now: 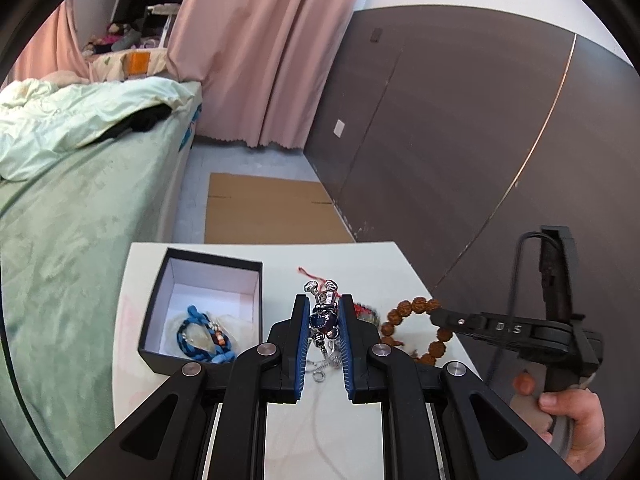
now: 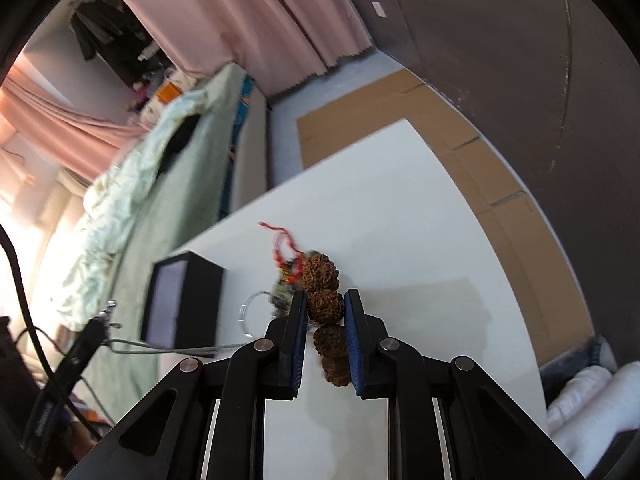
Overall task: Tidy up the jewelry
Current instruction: 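Lift the silver chain with the left tool while the right tool grasps the wooden bead bracelet, then raise the silver chain high above the black box with the left tool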
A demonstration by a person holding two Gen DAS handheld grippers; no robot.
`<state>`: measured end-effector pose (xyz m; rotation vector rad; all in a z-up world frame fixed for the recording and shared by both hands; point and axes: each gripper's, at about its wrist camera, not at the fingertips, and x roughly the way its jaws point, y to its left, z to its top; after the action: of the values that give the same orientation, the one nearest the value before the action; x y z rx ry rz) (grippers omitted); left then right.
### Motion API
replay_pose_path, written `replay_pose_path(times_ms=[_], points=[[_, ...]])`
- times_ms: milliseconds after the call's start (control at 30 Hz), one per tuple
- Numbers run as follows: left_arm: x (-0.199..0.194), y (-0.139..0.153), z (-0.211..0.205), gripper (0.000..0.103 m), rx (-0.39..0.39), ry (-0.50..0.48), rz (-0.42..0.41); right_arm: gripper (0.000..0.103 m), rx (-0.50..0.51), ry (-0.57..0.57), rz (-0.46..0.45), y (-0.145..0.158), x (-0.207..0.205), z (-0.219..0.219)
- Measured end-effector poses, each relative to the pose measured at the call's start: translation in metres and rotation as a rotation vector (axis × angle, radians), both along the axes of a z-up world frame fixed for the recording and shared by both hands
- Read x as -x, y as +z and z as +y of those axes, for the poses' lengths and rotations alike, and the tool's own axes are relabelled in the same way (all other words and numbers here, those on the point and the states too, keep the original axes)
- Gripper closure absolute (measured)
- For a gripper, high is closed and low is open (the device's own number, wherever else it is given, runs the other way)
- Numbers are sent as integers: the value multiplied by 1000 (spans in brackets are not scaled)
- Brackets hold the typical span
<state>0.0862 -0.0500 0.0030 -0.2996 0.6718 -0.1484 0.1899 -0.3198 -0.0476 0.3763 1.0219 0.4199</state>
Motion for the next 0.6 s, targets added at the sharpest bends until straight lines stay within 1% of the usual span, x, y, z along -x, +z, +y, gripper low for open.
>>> replay_pose_path(times_ms=[167,300,367,600], points=[[2,14,1,88,-2,8,-32,83,-68,11,-42,16,5,0],[4,30,1,88,-8,15,-57,83,-92,20,-53,21,6,-1],[4,39,-2,88,-24,13,-69,83,-105,23,-57,23,7,-2],[8,86,-11,88,-79,7,-144,83,-157,31,-71,28,7,-6]])
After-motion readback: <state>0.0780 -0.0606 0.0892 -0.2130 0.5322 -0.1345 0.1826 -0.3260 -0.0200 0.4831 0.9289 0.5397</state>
